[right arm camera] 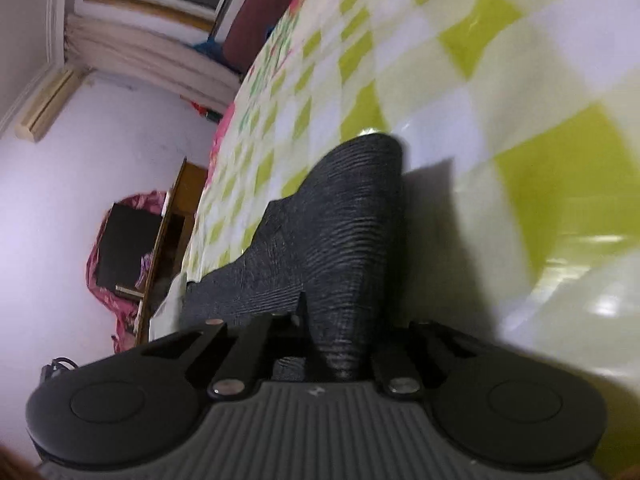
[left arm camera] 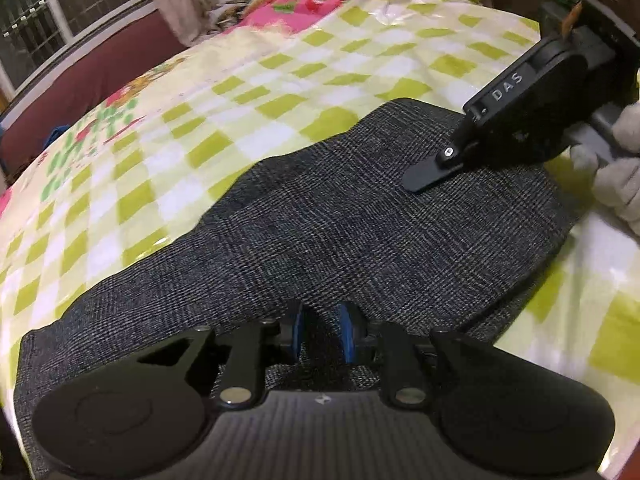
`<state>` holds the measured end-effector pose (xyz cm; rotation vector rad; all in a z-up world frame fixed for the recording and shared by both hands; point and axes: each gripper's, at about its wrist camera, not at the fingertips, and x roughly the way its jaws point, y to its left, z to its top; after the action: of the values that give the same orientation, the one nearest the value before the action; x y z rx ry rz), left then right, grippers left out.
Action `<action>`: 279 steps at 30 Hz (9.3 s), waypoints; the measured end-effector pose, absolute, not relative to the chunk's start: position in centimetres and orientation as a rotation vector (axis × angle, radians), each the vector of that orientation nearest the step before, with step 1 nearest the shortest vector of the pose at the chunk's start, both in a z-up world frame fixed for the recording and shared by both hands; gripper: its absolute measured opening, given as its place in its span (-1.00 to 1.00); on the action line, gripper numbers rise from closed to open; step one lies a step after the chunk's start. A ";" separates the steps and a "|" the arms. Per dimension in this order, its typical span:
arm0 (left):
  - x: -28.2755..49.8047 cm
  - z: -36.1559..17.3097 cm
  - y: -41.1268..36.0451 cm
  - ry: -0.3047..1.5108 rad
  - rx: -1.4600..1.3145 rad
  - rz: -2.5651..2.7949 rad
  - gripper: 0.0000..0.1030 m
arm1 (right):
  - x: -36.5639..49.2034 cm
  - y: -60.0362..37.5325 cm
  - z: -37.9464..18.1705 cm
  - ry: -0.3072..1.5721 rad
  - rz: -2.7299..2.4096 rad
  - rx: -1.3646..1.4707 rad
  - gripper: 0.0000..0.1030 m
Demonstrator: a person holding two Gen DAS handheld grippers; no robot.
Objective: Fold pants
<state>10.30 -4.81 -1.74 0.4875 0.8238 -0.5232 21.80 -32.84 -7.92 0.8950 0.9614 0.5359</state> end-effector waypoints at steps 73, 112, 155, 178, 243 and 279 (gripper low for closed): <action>4.1 1.4 11.0 0.535 -0.052 -0.509 0.07 | 26.0 -6.4 1.9 1.066 0.213 0.571 -0.50; 11.3 -2.3 6.9 0.775 0.124 -0.227 0.23 | 22.5 -11.3 -0.3 0.921 0.309 0.075 -0.55; 11.6 -2.2 4.9 0.805 0.189 -0.163 0.48 | 18.1 -20.8 -3.1 0.983 0.238 0.485 -0.03; 11.4 -2.5 4.9 0.780 0.225 -0.146 0.78 | 17.2 -20.4 -3.7 0.958 0.271 0.496 0.15; 15.1 -3.1 6.1 0.826 0.097 -0.212 0.96 | 18.4 -22.9 -5.9 0.857 0.349 0.724 -0.23; 21.9 -3.0 -25.4 0.762 0.349 -0.629 0.75 | 15.4 -47.8 -2.7 0.731 -0.129 0.784 -0.53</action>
<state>21.92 -25.45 -2.99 0.3485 0.7621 -0.6287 15.44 -47.77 -2.67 0.7835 0.7309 -0.1285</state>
